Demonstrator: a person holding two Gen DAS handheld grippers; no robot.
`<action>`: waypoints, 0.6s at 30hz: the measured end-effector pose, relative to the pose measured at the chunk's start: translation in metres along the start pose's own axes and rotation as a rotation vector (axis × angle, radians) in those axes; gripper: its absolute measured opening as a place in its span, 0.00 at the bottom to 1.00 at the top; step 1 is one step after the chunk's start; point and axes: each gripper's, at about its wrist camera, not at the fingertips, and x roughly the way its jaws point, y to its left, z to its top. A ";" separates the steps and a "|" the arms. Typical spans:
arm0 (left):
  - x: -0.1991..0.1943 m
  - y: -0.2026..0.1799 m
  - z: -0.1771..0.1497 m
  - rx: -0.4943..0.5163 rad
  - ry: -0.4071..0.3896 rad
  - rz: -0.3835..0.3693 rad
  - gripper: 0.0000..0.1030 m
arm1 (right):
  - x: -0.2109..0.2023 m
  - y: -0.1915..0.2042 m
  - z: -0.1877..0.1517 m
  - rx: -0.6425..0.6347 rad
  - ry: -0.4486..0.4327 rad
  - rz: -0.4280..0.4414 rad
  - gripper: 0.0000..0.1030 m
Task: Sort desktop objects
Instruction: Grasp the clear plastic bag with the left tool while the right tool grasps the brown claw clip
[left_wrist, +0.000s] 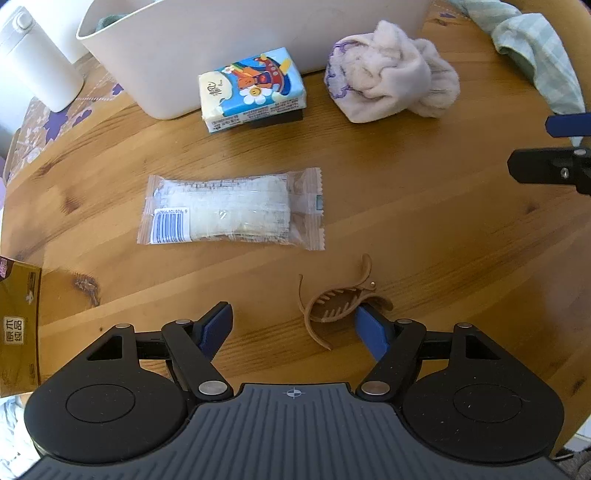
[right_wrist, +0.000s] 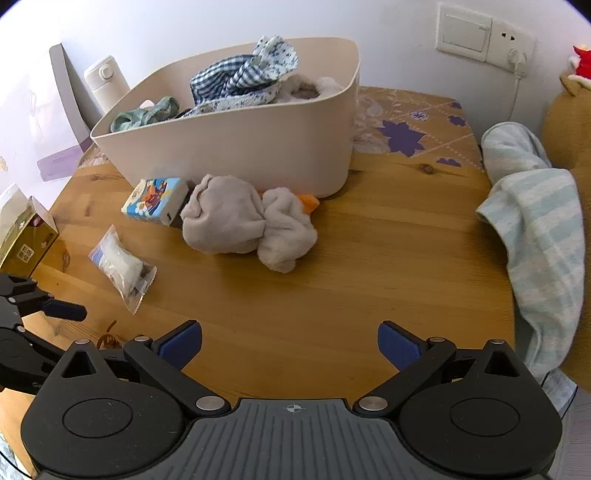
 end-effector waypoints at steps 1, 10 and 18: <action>0.000 0.002 0.000 -0.007 -0.010 -0.014 0.72 | 0.002 0.001 0.000 0.000 0.002 0.001 1.00; 0.004 0.009 0.005 0.018 -0.055 -0.087 0.72 | 0.016 0.013 0.010 -0.036 -0.006 0.014 1.00; -0.006 0.020 0.003 0.043 -0.090 -0.115 0.72 | 0.019 0.022 0.005 -0.010 0.005 0.038 1.00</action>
